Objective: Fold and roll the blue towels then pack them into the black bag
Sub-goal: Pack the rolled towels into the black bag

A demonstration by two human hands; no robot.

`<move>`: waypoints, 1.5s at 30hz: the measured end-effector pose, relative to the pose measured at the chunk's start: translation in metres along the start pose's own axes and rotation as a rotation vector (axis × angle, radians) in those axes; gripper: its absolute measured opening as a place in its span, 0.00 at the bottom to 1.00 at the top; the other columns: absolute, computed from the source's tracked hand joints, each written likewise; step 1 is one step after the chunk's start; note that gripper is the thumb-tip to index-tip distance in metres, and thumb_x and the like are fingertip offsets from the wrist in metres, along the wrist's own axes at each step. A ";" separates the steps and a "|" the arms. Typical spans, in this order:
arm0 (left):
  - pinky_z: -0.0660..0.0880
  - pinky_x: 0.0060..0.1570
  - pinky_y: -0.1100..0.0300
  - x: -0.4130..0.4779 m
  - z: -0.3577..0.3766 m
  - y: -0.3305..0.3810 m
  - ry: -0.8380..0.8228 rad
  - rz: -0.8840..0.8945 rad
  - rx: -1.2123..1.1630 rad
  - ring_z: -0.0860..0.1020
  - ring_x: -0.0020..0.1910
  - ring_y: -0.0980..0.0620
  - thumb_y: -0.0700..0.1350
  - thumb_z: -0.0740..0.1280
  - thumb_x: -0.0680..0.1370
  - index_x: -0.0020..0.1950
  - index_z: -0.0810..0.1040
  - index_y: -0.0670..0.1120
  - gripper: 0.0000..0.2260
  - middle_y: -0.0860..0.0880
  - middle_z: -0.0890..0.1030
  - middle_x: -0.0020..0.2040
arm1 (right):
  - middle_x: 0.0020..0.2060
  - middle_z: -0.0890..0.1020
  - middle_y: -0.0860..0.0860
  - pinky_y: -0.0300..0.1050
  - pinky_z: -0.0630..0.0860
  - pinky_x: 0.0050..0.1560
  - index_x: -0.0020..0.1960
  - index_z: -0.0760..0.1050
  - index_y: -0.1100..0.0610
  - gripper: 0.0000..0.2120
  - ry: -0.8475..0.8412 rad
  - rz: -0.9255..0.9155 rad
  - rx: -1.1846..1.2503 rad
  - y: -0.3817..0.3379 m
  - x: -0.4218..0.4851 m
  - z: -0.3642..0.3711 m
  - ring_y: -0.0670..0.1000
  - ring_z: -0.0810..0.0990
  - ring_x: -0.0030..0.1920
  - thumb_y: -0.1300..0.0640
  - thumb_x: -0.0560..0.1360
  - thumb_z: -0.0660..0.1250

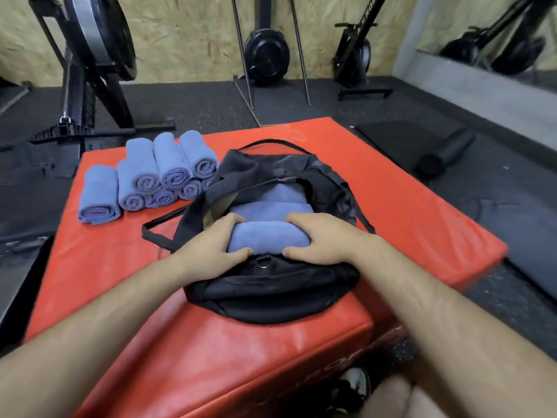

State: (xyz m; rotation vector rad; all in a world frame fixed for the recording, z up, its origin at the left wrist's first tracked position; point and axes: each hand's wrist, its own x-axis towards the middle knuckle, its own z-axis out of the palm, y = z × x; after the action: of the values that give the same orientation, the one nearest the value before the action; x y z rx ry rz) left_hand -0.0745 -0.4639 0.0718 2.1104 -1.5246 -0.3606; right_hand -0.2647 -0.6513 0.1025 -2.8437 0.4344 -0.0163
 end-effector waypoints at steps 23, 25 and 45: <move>0.73 0.53 0.48 -0.009 -0.008 0.020 0.329 0.248 0.412 0.73 0.48 0.45 0.56 0.63 0.79 0.56 0.77 0.46 0.15 0.50 0.76 0.58 | 0.52 0.79 0.50 0.51 0.73 0.44 0.60 0.77 0.49 0.29 0.337 0.100 -0.400 -0.050 -0.009 -0.007 0.58 0.76 0.51 0.31 0.75 0.51; 0.73 0.54 0.49 -0.012 -0.020 0.025 0.390 0.244 0.335 0.74 0.49 0.45 0.54 0.62 0.80 0.58 0.77 0.45 0.15 0.49 0.76 0.56 | 0.50 0.81 0.50 0.52 0.75 0.45 0.62 0.77 0.51 0.25 0.413 0.030 -0.309 -0.071 0.000 -0.012 0.57 0.77 0.50 0.37 0.77 0.54; 0.72 0.59 0.45 -0.011 -0.123 -0.131 0.409 -0.420 0.141 0.74 0.62 0.38 0.43 0.59 0.78 0.63 0.76 0.40 0.16 0.39 0.77 0.60 | 0.61 0.75 0.59 0.50 0.75 0.54 0.66 0.70 0.58 0.17 0.241 0.058 -0.205 -0.233 0.256 0.032 0.59 0.78 0.60 0.48 0.83 0.59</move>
State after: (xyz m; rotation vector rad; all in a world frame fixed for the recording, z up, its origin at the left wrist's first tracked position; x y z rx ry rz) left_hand 0.0882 -0.3918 0.1026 2.4265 -0.8963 0.0433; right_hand 0.0493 -0.5037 0.1249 -3.0415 0.5995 -0.3237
